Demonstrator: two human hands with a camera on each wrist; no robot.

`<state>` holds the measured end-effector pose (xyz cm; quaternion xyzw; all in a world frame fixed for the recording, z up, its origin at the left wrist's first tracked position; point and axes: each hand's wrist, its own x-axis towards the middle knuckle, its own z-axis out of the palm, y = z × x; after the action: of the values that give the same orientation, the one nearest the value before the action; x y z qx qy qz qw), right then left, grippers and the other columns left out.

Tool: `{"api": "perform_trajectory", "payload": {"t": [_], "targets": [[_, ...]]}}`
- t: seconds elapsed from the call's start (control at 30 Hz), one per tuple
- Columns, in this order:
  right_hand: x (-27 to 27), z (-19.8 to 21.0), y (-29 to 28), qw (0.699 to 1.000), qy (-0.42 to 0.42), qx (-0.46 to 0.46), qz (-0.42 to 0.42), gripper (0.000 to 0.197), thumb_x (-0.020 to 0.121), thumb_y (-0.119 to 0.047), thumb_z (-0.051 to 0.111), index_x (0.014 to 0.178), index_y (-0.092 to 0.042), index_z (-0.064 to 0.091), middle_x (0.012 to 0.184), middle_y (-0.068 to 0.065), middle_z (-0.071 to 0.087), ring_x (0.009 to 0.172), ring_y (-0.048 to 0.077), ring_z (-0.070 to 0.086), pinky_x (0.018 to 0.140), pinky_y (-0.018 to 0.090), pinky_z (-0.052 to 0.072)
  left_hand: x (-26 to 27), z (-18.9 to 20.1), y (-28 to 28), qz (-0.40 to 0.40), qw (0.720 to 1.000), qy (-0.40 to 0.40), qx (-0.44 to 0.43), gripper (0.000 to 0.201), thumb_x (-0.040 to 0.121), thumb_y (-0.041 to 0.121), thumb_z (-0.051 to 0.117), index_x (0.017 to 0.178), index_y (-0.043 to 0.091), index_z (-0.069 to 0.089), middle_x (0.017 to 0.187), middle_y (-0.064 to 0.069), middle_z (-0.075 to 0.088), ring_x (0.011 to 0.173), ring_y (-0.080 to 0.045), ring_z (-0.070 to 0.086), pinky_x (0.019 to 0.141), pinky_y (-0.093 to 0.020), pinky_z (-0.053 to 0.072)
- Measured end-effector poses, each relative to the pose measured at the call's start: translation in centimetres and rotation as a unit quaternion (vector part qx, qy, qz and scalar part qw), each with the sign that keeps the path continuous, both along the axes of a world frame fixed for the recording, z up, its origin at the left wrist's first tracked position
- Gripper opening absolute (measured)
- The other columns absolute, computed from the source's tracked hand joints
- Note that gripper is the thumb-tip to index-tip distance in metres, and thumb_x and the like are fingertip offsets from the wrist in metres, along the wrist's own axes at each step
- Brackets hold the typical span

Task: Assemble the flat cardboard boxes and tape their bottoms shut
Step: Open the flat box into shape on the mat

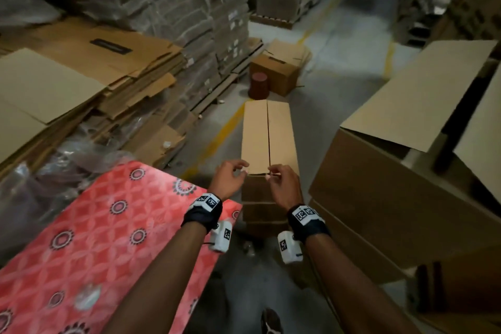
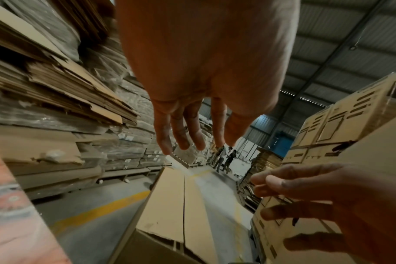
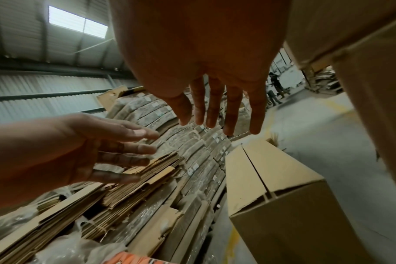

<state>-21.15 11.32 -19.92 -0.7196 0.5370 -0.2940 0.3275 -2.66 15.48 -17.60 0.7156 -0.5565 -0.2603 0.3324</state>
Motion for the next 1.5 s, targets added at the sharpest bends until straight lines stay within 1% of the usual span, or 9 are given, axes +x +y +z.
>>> {"api": "perform_trajectory", "payload": {"t": [0.13, 0.4, 0.6, 0.7, 0.9, 1.13, 1.33, 1.43, 1.5], "targets": [[0.2, -1.6, -2.3, 1.000, -0.009, 0.024, -0.006, 0.024, 0.096, -0.009, 0.066, 0.119, -0.011, 0.068, 0.119, 0.008, 0.064, 0.112, 0.022, 0.061, 0.102, 0.033, 0.047, -1.0, -1.9, -2.2, 0.002, 0.999, 0.004, 0.032, 0.020, 0.094, 0.016, 0.068, 0.112, 0.019, 0.075, 0.111, -0.005, 0.074, 0.104, -0.018, 0.066, 0.091, -0.024, 0.047], [-0.7, -3.4, -1.0, 0.998, -0.059, 0.028, -0.008, 0.019, 0.094, -0.012, 0.063, 0.112, -0.011, 0.069, 0.111, 0.006, 0.067, 0.105, 0.024, 0.062, 0.095, 0.046, 0.051, -4.6, -1.8, -3.4, -0.017, 0.998, 0.068, -0.002, 0.018, 0.094, 0.000, 0.065, 0.109, 0.003, 0.074, 0.099, -0.002, 0.072, 0.081, -0.001, 0.062, 0.077, 0.000, 0.040], [-2.1, -0.6, 4.2, 0.995, -0.103, -0.006, -0.009, 0.037, 0.096, -0.030, 0.046, 0.124, -0.014, 0.065, 0.116, 0.002, 0.062, 0.103, 0.017, 0.063, 0.089, 0.042, 0.056, -6.6, -0.8, -3.4, -0.084, 0.988, 0.125, -0.021, 0.020, 0.095, 0.014, 0.067, 0.111, 0.023, 0.074, 0.105, 0.008, 0.075, 0.101, -0.006, 0.069, 0.086, -0.022, 0.055], [-3.6, 2.6, 6.8, 0.991, -0.114, -0.058, -0.037, 0.025, 0.102, -0.025, 0.055, 0.122, -0.015, 0.067, 0.116, -0.003, 0.063, 0.104, 0.007, 0.062, 0.089, 0.037, 0.054, -7.7, 1.4, -2.2, -0.101, 0.977, 0.171, -0.074, 0.020, 0.096, 0.011, 0.067, 0.113, 0.020, 0.074, 0.108, 0.010, 0.075, 0.104, -0.007, 0.069, 0.091, -0.028, 0.056], [-8.1, 8.8, 11.8, 0.964, -0.098, -0.197, -0.151, 0.019, 0.096, -0.004, 0.066, 0.114, -0.009, 0.071, 0.111, -0.002, 0.066, 0.101, 0.001, 0.061, 0.087, 0.014, 0.045, -10.6, 7.6, -0.7, -0.158, 0.947, 0.233, -0.155, 0.034, 0.097, 0.014, 0.068, 0.129, 0.027, 0.065, 0.117, 0.005, 0.071, 0.114, -0.005, 0.064, 0.087, -0.020, 0.055], [-15.8, 14.0, 16.8, 0.915, -0.044, -0.261, -0.303, 0.014, 0.098, -0.008, 0.065, 0.110, -0.012, 0.070, 0.110, 0.000, 0.064, 0.098, 0.004, 0.060, 0.082, 0.014, 0.047, -13.0, 12.0, -0.5, -0.198, 0.935, 0.190, -0.223, 0.036, 0.099, 0.026, 0.065, 0.135, 0.034, 0.060, 0.131, 0.008, 0.064, 0.120, -0.003, 0.059, 0.098, -0.034, 0.054], [-23.3, 21.1, 17.1, 0.839, -0.062, -0.337, -0.422, 0.003, 0.099, -0.014, 0.063, 0.099, -0.013, 0.067, 0.100, 0.003, 0.066, 0.089, 0.013, 0.061, 0.075, 0.020, 0.048, -13.7, 19.2, -3.4, -0.219, 0.924, 0.163, -0.268, 0.025, 0.103, 0.035, 0.057, 0.125, 0.028, 0.067, 0.121, 0.005, 0.068, 0.111, -0.007, 0.063, 0.090, -0.018, 0.051], [-27.0, 25.0, 14.7, 0.847, -0.048, -0.311, -0.428, 0.007, 0.098, -0.023, 0.064, 0.097, -0.016, 0.068, 0.096, 0.001, 0.068, 0.088, 0.014, 0.063, 0.077, 0.028, 0.051, -14.6, 23.6, -6.6, -0.254, 0.926, 0.109, -0.256, 0.026, 0.100, 0.039, 0.059, 0.112, 0.022, 0.073, 0.108, 0.001, 0.073, 0.103, -0.016, 0.067, 0.091, -0.042, 0.057], [-29.2, 27.1, 12.2, 0.875, -0.047, -0.248, -0.413, 0.010, 0.097, -0.027, 0.065, 0.097, -0.017, 0.069, 0.096, -0.003, 0.069, 0.090, 0.014, 0.064, 0.081, 0.030, 0.054, -15.4, 26.1, -8.7, -0.289, 0.932, 0.047, -0.212, 0.021, 0.100, 0.035, 0.063, 0.110, 0.020, 0.074, 0.107, -0.002, 0.074, 0.102, -0.019, 0.067, 0.090, -0.040, 0.054]]}}
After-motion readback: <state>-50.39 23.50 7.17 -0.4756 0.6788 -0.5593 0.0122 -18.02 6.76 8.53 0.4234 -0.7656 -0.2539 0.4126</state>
